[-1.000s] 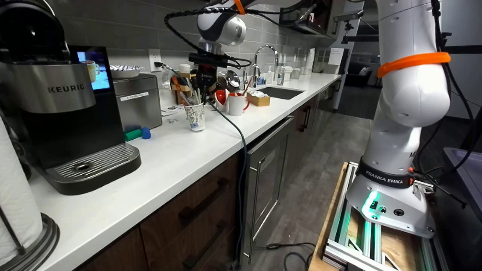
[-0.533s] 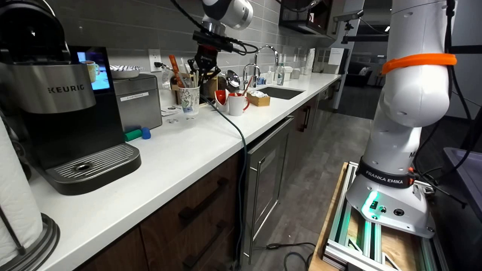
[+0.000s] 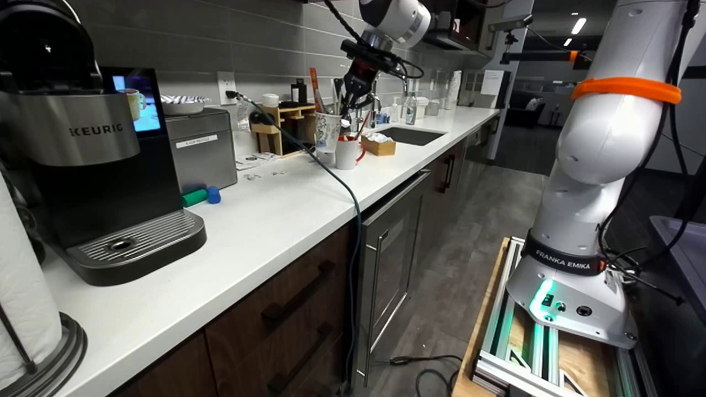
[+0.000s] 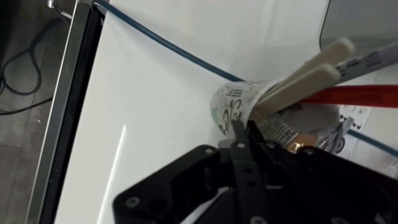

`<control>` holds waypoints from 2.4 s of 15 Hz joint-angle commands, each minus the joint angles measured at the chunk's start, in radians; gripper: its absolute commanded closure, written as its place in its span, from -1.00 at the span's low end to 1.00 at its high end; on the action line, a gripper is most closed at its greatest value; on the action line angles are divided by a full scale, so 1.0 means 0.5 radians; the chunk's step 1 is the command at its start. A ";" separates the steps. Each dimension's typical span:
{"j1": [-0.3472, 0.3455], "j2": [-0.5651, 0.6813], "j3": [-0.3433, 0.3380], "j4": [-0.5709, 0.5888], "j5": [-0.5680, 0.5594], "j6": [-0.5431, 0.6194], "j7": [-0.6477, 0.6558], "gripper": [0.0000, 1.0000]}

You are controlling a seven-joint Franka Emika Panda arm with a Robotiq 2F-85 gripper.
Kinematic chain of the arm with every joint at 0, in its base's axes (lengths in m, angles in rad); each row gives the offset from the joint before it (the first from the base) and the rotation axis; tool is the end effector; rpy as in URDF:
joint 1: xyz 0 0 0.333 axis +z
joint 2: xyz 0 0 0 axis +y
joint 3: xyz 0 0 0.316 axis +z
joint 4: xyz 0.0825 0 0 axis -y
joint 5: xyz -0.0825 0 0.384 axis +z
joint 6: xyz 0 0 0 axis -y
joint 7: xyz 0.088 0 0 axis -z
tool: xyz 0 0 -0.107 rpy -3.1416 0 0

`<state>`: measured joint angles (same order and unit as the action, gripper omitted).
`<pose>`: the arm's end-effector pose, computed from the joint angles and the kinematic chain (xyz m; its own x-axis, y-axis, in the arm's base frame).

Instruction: Shift the cup to the right, then place the knife on the counter

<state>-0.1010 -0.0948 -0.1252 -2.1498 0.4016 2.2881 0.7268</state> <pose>0.5297 -0.1141 0.4672 0.3935 -0.9137 -0.1018 -0.8618 -0.3281 -0.3868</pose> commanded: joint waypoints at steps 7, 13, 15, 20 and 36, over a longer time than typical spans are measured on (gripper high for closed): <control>-0.098 -0.021 0.056 -0.218 -0.061 0.511 0.505 0.98; -0.075 0.238 0.082 0.125 -0.378 0.376 0.746 0.98; -0.080 0.334 0.048 0.284 -0.404 0.291 0.725 0.98; -0.083 0.563 0.054 0.709 -0.086 -0.031 0.229 0.98; -0.040 0.879 0.035 1.057 -0.092 -0.003 0.386 0.98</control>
<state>-0.1148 0.2639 -0.1022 -1.7207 0.3272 2.3512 0.8941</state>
